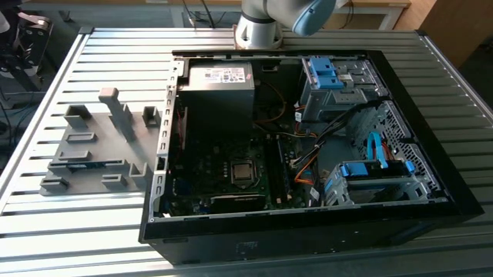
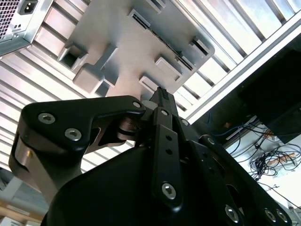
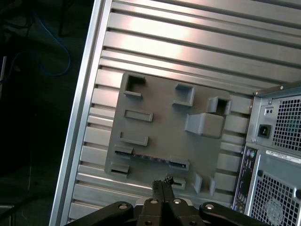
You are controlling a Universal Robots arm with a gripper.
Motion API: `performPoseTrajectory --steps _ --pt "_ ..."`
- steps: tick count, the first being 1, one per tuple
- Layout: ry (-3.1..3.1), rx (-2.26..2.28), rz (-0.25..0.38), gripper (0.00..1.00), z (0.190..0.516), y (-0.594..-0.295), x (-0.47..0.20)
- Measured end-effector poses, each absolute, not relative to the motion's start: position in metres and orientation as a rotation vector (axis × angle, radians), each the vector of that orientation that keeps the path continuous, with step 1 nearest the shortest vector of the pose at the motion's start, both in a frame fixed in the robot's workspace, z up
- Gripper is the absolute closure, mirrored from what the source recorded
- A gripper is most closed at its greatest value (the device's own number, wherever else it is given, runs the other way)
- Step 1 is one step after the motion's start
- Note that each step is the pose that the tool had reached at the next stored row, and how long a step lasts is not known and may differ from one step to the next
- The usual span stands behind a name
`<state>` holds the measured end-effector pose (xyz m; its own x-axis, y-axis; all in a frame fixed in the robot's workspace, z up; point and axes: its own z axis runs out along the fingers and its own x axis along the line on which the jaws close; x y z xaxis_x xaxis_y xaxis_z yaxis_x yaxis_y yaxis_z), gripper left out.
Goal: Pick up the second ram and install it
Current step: 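Pick up the second ram and move it above second insertion slot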
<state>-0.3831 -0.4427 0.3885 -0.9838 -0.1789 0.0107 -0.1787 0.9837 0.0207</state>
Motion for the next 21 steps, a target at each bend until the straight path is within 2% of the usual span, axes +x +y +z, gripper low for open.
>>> performPoseTrajectory --steps 21 --pt "-3.106 0.369 -0.030 0.89 0.3885 -0.4429 -0.3831"
